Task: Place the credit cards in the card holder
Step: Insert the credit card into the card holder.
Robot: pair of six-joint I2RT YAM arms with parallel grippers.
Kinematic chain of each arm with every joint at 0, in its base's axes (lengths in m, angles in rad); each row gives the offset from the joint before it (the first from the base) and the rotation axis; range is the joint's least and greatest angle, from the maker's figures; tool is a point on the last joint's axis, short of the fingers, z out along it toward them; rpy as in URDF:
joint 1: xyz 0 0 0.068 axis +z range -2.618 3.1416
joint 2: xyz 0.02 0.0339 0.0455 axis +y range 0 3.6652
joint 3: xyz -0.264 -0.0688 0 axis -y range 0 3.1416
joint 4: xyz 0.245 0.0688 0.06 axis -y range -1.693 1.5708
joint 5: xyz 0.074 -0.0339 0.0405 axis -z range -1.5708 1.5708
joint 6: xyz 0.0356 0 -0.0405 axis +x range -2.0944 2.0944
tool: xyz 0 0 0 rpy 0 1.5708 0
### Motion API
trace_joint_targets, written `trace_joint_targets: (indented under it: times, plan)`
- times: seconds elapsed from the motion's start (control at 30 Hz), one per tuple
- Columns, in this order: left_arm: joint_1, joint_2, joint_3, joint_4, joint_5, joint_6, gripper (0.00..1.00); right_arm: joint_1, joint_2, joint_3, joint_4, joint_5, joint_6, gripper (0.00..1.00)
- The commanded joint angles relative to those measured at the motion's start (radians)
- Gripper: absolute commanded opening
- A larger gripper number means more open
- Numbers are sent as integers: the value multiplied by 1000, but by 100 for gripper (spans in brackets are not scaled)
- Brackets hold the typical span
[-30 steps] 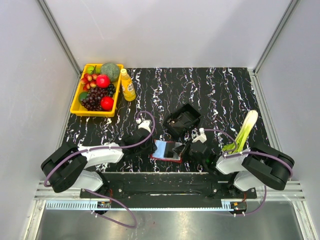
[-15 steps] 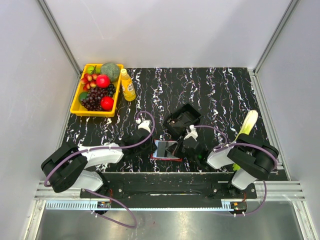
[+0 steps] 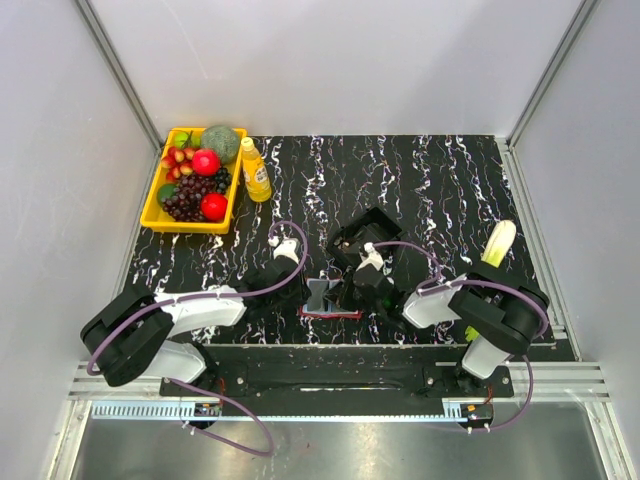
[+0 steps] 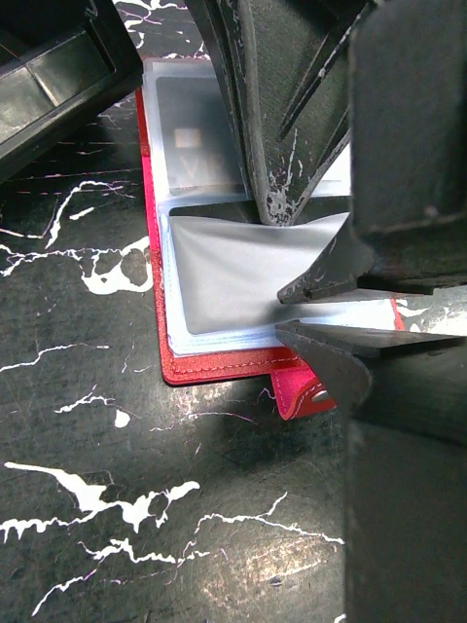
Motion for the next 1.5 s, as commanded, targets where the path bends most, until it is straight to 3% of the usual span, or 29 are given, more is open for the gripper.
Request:
trace_joint_targets:
  times: [0.0, 0.2, 0.37, 0.43, 0.5, 0.53, 1.03, 1.3, 1.47]
  plan:
    - [-9, -1, -23, -35, 19, -1, 19, 19, -15, 48, -106, -65, -54, 23]
    - [-7, -8, -20, -38, 14, -3, 19, 19, -156, 26, -220, 12, -95, 28]
    - [-9, -5, -18, -36, 17, -3, 19, 17, -168, 32, -237, 13, -108, 32]
    - [-7, -6, -20, -35, 17, -3, 19, 19, -141, 43, -242, 9, -91, 30]
    - [-9, -3, -18, -35, 22, -3, 19, 19, -115, 46, -231, 12, -71, 6]
    - [-9, -3, -18, -35, 23, -3, 19, 17, -109, 41, -223, 16, -65, 3]
    - [-9, -6, -21, -30, 25, -3, 19, 17, -106, 66, -312, 50, -99, 0]
    - [-7, -5, -20, -30, 29, -3, 19, 25, -26, 81, -211, -37, -89, 0]
    - [-6, -20, -20, -47, 16, -3, 18, 28, -85, 77, -295, 45, -88, 0]
